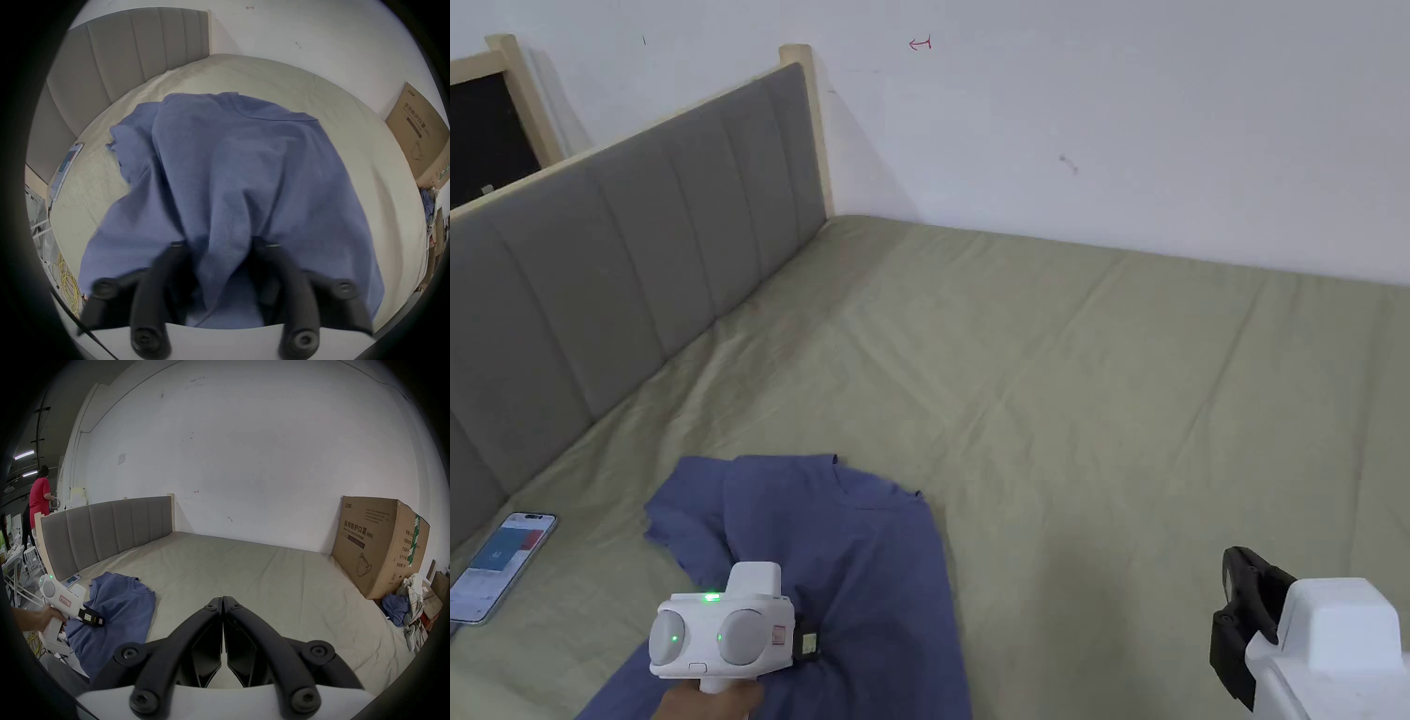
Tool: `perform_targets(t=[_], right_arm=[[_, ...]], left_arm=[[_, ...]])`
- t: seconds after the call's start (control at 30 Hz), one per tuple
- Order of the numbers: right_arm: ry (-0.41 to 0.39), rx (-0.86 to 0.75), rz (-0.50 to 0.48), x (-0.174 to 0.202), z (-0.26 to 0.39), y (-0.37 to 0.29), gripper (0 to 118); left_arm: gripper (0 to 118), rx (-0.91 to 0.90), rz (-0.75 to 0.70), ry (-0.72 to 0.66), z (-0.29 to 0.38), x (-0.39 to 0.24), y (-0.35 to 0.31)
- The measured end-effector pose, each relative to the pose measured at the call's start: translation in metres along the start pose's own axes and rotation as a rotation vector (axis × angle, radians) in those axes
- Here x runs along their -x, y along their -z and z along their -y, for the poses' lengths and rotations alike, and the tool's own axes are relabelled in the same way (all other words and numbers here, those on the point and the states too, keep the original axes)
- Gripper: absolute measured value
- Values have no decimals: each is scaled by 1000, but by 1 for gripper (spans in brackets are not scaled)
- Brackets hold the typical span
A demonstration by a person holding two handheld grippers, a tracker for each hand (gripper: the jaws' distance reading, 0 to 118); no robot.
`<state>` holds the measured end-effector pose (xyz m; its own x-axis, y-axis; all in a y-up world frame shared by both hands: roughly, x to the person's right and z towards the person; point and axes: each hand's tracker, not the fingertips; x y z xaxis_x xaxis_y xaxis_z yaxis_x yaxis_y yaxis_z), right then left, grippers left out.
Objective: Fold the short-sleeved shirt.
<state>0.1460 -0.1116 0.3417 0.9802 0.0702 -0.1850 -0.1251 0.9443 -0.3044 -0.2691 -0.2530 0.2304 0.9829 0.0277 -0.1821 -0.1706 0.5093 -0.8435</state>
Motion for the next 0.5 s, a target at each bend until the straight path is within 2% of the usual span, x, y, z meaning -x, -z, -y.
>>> perform_targets(t=[0.07,0.17,0.33,0.5], right_arm=[[6,4,3,-3,1,-2,0],[13,-2,-1,-7,-1,-8,0],[28,-35,5,-16,-8,-23,0],[43,-70,25,-32,-12,-44,0]], left_arm=[[3,-18,6,19,2,-4,-5],[2,-88,23,42,4,-5,-26],[2,-222,168,-68,0,-1,-84],[2,-353,255,27,-24,-34,-153]])
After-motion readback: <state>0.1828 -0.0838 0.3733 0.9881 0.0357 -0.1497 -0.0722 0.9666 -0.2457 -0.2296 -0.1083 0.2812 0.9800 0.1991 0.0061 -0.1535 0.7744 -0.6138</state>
